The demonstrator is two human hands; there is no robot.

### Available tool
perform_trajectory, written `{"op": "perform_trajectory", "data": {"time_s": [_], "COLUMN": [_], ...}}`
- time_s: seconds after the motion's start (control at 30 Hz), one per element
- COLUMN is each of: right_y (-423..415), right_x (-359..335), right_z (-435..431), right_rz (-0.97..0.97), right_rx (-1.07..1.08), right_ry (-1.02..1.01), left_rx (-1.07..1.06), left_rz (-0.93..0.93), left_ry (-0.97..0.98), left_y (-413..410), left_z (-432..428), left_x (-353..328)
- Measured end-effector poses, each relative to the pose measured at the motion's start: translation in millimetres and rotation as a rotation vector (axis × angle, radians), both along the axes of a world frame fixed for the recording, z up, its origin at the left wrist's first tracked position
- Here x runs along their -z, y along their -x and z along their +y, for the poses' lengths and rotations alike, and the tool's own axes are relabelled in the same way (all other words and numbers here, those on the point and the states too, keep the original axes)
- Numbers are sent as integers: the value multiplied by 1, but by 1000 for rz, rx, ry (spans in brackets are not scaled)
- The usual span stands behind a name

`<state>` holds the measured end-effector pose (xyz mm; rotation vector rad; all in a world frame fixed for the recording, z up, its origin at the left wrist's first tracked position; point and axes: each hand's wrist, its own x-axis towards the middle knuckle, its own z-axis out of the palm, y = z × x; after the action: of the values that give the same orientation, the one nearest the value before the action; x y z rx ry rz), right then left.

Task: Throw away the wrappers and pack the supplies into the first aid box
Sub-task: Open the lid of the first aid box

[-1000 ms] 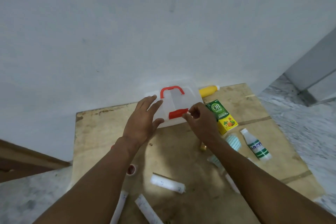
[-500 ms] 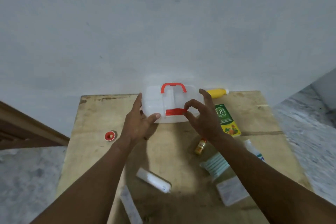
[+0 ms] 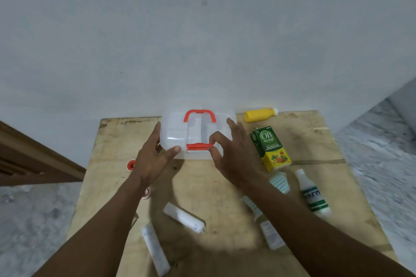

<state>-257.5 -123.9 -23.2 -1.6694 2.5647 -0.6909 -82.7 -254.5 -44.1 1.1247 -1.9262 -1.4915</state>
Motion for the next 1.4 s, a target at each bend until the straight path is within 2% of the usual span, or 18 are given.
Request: {"op": "perform_trajectory", "data": {"time_s": [0.13,0.27,0.37,0.53,0.7,0.87,1.03,1.2,1.4], "right_y": [-5,1,7,31,48,54,63,79,84], "right_x": [-10,-28,-48,-61,-81,-106,-123,-119,-98], "right_z": [-5,-18,-27,-39,-53,-75,-94,-104,-109], "right_rz": [-52,-20,-43,25,25,81,146,241,323], "right_rx": [-10,-72,-68,-37,-26,-12,4,58,-65], "right_ry": [19,164,199,244,222,74,-7,23,0], "left_rx": [15,3,-13,-58,-130,-133,-104,-109,-125], "left_rz": [-29,-98,-152,-127,-133,-144,-148,-138,-153], "left_ry": [8,-2,35,28,-135,-231,-261,-286,-292], "left_y": [-6,-8,-3,6,11,10,9,10,8], "left_z": [-5,-4,0,9,5,-4,1,3,8], "left_x": [-4,-6,-10,-10,-7,-10,-15,-19,-10]}}
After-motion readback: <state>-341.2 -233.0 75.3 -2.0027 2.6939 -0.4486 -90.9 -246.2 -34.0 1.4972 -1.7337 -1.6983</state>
